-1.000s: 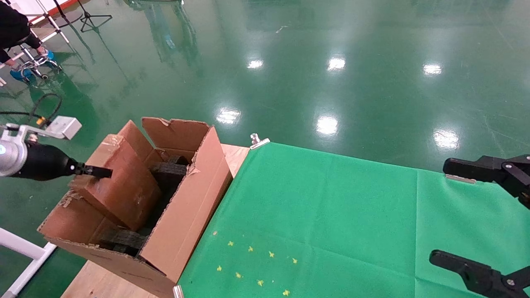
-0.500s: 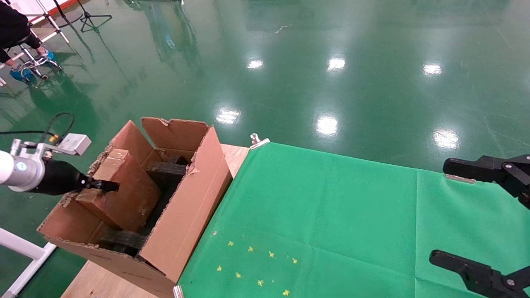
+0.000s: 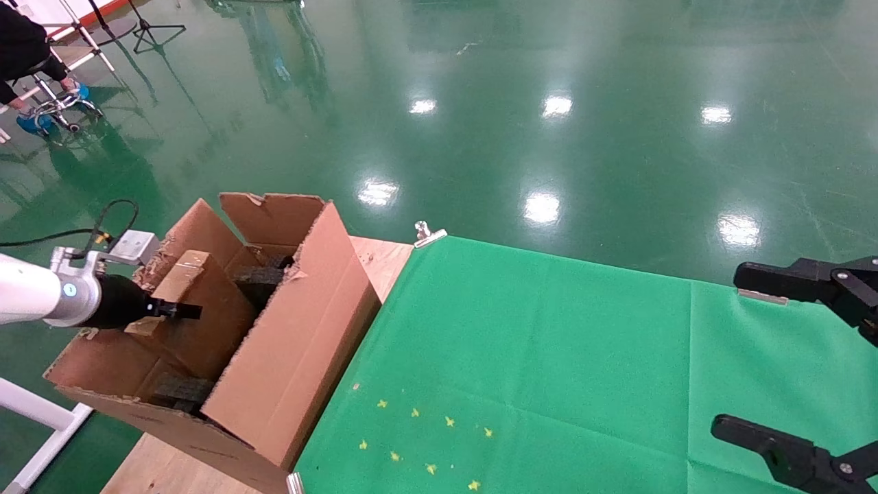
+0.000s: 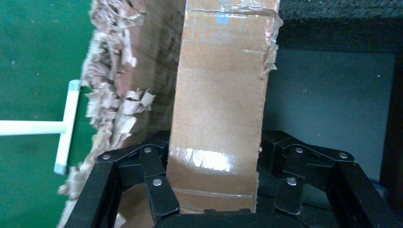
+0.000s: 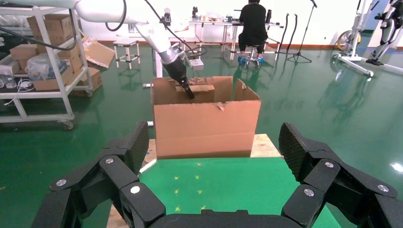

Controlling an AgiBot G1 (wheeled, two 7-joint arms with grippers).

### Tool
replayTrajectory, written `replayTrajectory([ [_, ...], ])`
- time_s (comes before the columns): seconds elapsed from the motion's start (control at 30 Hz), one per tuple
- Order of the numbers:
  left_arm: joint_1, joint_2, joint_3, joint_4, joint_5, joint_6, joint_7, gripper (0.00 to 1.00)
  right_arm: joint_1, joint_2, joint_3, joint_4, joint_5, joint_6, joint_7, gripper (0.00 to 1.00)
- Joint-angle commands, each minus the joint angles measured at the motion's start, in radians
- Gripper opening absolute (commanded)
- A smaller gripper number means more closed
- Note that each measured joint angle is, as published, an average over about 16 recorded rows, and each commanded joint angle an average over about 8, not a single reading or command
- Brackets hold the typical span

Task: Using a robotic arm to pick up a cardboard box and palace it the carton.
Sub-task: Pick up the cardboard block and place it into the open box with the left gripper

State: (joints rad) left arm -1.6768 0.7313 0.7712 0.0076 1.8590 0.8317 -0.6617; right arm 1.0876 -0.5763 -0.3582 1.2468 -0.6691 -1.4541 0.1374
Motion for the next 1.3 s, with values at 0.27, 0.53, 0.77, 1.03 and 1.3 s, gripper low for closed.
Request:
replayTrajectory([
  [0.27, 0.043, 0.025, -0.009, 0.003, -0.013, -0.030, -0.007, 0.00, 0.000, 0.000, 0.000, 0.000, 0.000, 0.000, 0.000, 1.00],
  [0.53, 0.079, 0.056, -0.018, 0.005, -0.025, -0.052, -0.024, 0.00, 0.000, 0.000, 0.000, 0.000, 0.000, 0.000, 0.000, 1.00],
  [0.77, 0.109, 0.075, -0.022, 0.008, -0.031, -0.078, -0.041, 0.00, 0.000, 0.000, 0.000, 0.000, 0.000, 0.000, 0.000, 1.00],
  [1.03, 0.140, 0.095, -0.019, 0.013, -0.027, -0.097, -0.068, 0.00, 0.000, 0.000, 0.000, 0.000, 0.000, 0.000, 0.000, 1.00],
  [1.3, 0.156, 0.110, -0.016, 0.015, -0.023, -0.104, -0.095, 0.69, 0.000, 0.000, 0.000, 0.000, 0.000, 0.000, 0.000, 1.00],
])
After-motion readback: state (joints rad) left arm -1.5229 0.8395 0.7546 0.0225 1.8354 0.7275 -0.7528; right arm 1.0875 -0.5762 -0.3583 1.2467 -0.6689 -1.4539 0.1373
